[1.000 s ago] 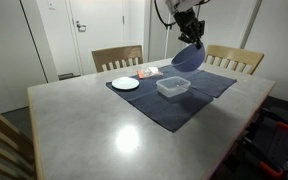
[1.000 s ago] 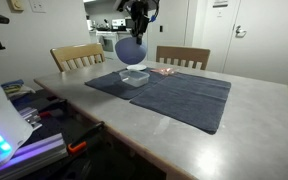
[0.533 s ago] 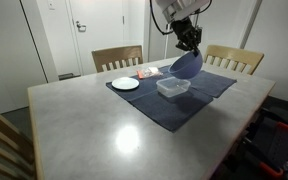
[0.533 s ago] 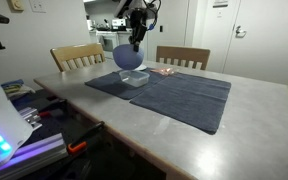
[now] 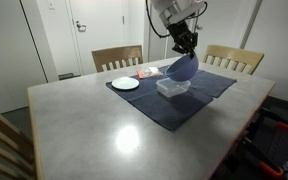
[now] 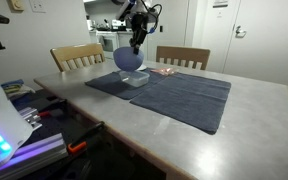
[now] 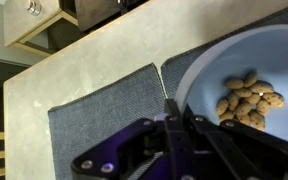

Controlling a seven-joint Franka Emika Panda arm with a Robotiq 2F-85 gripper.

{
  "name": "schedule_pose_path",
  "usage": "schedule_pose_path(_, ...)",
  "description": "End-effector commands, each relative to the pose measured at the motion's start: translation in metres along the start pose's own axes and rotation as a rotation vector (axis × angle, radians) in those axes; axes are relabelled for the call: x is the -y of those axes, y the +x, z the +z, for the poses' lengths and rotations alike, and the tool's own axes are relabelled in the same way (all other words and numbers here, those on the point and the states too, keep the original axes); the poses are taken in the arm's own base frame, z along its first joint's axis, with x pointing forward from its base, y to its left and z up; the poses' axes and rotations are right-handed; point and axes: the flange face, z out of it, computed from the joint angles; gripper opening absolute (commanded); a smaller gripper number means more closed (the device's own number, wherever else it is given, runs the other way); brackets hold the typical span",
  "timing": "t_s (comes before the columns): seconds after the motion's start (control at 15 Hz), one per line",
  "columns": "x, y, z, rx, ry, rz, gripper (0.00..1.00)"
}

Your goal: Pick the blue bowl and pour the beans into the clear bowl

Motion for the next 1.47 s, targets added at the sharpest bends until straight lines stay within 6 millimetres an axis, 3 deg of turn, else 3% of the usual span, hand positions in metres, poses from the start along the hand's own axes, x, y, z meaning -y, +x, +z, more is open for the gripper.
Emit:
schedule_pose_path(0.0, -0.004, 0.004, -0.008, 0.060, 0.001, -0.028, 0.01)
schedule_pose_path(0.6, -0.014, 0.004, -0.012, 0.169, -0.039, -0.070, 0.01)
schedule_pose_path(1.4, -0.009, 0.035, 0.002, 0.282, -0.059, -0.144, 0.01)
